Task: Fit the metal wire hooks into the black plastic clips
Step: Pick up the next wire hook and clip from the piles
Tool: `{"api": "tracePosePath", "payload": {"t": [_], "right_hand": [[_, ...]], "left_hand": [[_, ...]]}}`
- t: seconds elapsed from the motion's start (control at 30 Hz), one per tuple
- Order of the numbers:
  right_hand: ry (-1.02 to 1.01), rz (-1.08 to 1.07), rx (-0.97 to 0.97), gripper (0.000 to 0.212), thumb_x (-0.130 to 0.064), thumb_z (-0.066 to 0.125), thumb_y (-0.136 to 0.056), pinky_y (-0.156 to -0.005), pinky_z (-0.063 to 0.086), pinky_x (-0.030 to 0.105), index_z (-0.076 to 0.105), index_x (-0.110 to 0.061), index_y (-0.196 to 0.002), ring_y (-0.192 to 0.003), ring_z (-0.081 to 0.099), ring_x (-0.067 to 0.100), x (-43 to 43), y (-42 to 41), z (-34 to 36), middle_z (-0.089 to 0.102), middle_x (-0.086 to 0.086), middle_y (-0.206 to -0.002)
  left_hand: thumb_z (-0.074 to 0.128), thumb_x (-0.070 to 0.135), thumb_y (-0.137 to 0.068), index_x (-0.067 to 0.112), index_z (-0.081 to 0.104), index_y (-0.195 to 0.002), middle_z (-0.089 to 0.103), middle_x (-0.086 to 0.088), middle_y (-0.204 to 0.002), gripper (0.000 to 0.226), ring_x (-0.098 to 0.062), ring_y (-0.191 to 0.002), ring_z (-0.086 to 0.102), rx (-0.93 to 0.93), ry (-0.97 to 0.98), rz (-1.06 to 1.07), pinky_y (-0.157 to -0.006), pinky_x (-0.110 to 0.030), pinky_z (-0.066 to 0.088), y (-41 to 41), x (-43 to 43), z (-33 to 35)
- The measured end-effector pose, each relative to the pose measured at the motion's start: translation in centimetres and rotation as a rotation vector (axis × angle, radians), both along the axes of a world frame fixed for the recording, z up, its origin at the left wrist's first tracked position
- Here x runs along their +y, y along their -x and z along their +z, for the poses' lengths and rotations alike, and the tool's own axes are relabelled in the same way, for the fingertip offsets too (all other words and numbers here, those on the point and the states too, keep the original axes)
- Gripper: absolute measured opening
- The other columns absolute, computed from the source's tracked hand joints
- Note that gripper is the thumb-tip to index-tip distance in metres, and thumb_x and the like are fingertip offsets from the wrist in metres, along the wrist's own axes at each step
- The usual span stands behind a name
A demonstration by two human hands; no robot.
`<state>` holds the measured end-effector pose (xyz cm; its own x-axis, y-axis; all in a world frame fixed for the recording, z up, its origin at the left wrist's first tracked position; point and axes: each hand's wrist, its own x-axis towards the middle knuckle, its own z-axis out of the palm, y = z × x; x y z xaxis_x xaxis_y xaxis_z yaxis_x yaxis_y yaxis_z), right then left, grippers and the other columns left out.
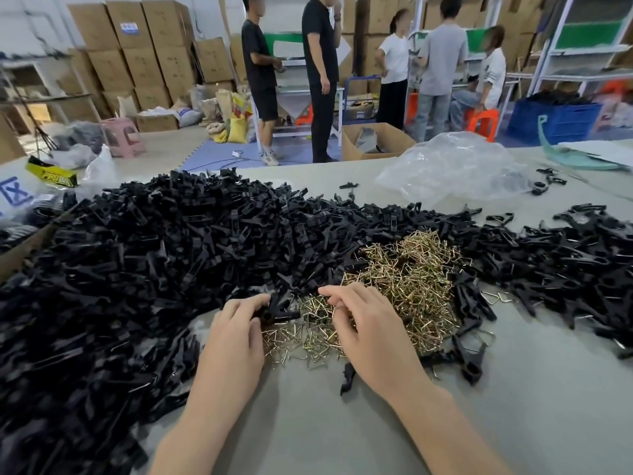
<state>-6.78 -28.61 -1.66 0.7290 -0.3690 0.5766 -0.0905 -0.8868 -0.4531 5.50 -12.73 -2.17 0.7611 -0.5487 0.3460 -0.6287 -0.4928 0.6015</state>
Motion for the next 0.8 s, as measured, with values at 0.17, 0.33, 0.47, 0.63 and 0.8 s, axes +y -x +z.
{"api": "tracePosePath", "payload": {"t": [0.17,0.33,0.47,0.63,0.8], "right_hand": [[-0.013,0.005,-0.019,0.033,-0.009,0.053,-0.098,-0.093,0.049,0.030,0.065,-0.020,-0.126,-0.096,0.057,0.007,-0.13,0.12,-0.04,0.063,-0.012,-0.102],[-0.018,0.004,-0.020,0.034,-0.013,0.050,-0.098,-0.093,0.049,0.029,0.064,-0.022,-0.128,-0.097,0.056,0.005,-0.13,0.23,-0.02,0.062,-0.014,-0.102],[-0.028,0.000,-0.016,0.034,-0.008,0.055,-0.098,-0.093,0.049,0.029,0.064,-0.022,-0.128,-0.097,0.055,0.004,-0.16,0.23,0.03,0.062,-0.014,-0.103],[-0.020,0.001,-0.012,0.034,-0.006,0.056,-0.097,-0.094,0.050,0.031,0.065,-0.020,-0.127,-0.098,0.056,0.006,-0.13,0.27,0.10,0.063,-0.012,-0.103],[-0.026,-0.005,-0.032,0.033,-0.005,0.056,-0.097,-0.093,0.051,0.035,0.066,-0.018,-0.127,-0.097,0.058,0.010,-0.02,0.40,0.55,0.065,-0.009,-0.103]], "left_hand": [[0.048,0.000,-0.099,0.022,0.061,-0.128,0.050,0.013,-0.116,0.039,-0.006,-0.103,0.049,-0.045,0.058,0.053,-0.080,-0.009,0.037,-0.08,-0.02,-0.01],[0.052,0.004,-0.098,0.012,0.061,-0.130,0.053,-0.002,-0.114,0.035,-0.018,-0.094,0.050,-0.104,-0.017,0.150,-0.072,-0.028,0.042,-0.38,0.38,0.23],[0.059,0.007,-0.095,0.009,0.065,-0.121,0.053,-0.005,-0.105,0.027,-0.013,-0.051,0.043,-0.175,-0.122,0.181,-0.042,-0.020,0.028,-0.15,0.31,0.34],[0.056,0.009,-0.098,0.013,0.065,-0.117,0.051,-0.001,-0.103,0.022,-0.012,-0.055,0.050,-0.170,-0.058,0.156,-0.047,-0.023,0.036,-0.36,0.39,0.23],[0.053,0.013,-0.100,0.015,0.065,-0.116,0.051,0.003,-0.106,0.021,-0.008,-0.066,0.054,-0.130,0.209,0.212,-0.057,-0.017,0.037,-0.17,0.23,0.59]]}}
